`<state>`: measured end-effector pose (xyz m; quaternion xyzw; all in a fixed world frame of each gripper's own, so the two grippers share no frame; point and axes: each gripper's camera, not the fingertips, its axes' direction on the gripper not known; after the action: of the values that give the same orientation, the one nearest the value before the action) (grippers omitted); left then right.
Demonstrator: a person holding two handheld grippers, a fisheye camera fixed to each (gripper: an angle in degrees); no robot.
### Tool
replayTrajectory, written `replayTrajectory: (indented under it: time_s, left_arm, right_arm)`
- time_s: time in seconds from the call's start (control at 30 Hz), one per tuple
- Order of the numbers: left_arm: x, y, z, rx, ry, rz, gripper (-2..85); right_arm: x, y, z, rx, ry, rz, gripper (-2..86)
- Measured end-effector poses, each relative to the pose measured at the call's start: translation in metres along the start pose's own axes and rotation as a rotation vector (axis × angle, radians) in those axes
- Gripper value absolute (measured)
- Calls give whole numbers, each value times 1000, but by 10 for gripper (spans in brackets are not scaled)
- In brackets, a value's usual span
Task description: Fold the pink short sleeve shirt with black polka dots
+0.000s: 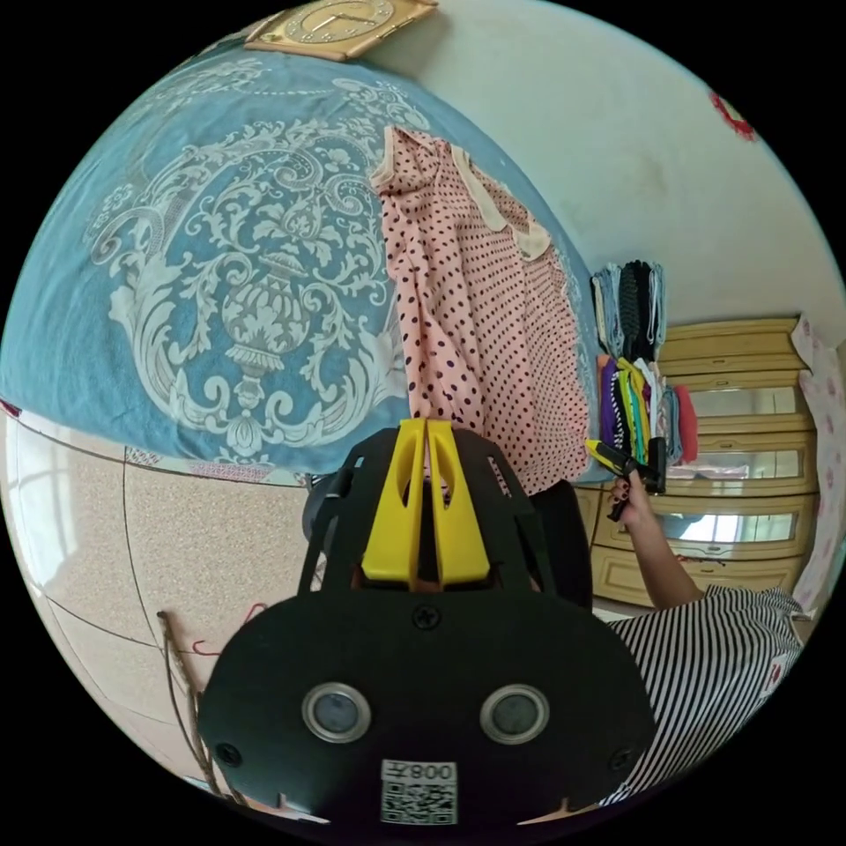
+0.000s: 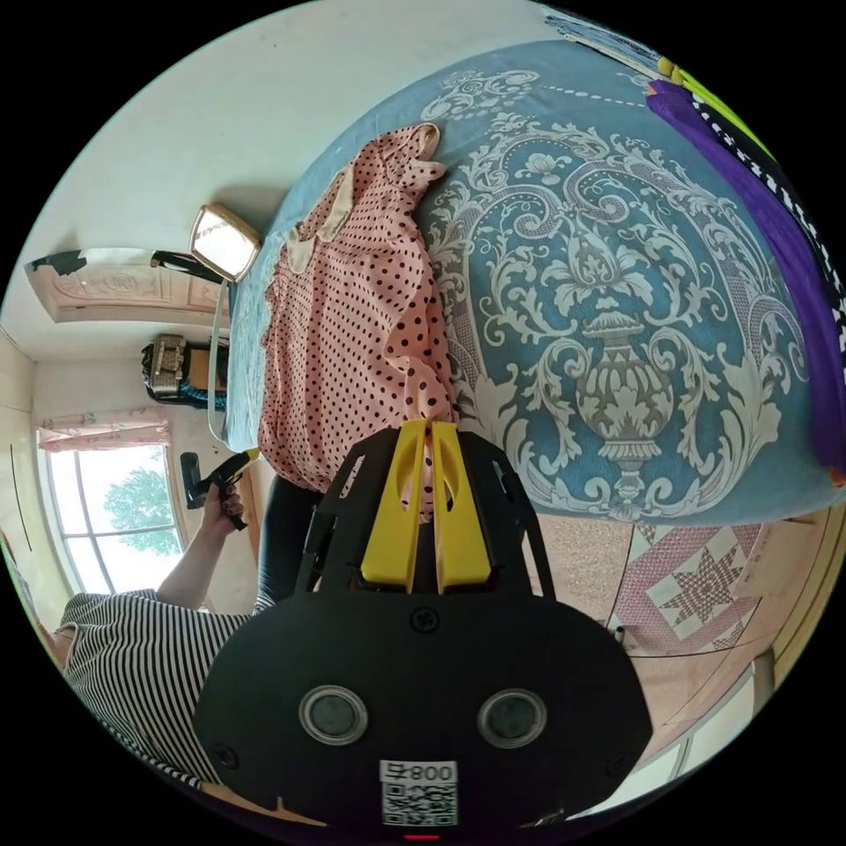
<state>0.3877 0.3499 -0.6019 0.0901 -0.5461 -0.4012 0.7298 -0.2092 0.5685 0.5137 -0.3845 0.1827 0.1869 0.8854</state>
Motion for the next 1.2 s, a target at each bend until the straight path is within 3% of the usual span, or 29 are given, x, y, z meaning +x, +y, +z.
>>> replayTrajectory:
  time_s: [0.2, 0.37, 0.63, 0.77, 0.93, 1.07, 1.2]
  left_arm:
    - [2, 9, -21, 60, -27, -13, 1]
    - [0, 4, 3, -20, -140, -40, 2]
    - [36, 5, -11, 132, -242, -12, 3]
    - [65, -9, 8, 90, -227, 92, 3]
    - [92, -33, 74, -133, -403, 179, 2]
    - [108, -33, 80, -124, -462, 251, 2]
    - [107, -32, 81, -82, -406, 236, 1]
  right_arm:
    - [4, 23, -6, 25, -16, 0, 7]
    - [29, 33, 7, 11, -43, 97, 7]
    - [27, 55, -9, 127, -103, 102, 3]
    - [13, 57, -6, 158, 4, 71, 1]
    - [-13, 49, 13, 105, 167, -15, 0]
    - [-39, 49, 20, 108, 299, -139, 0]
    - [-60, 52, 30, 144, 429, -202, 1]
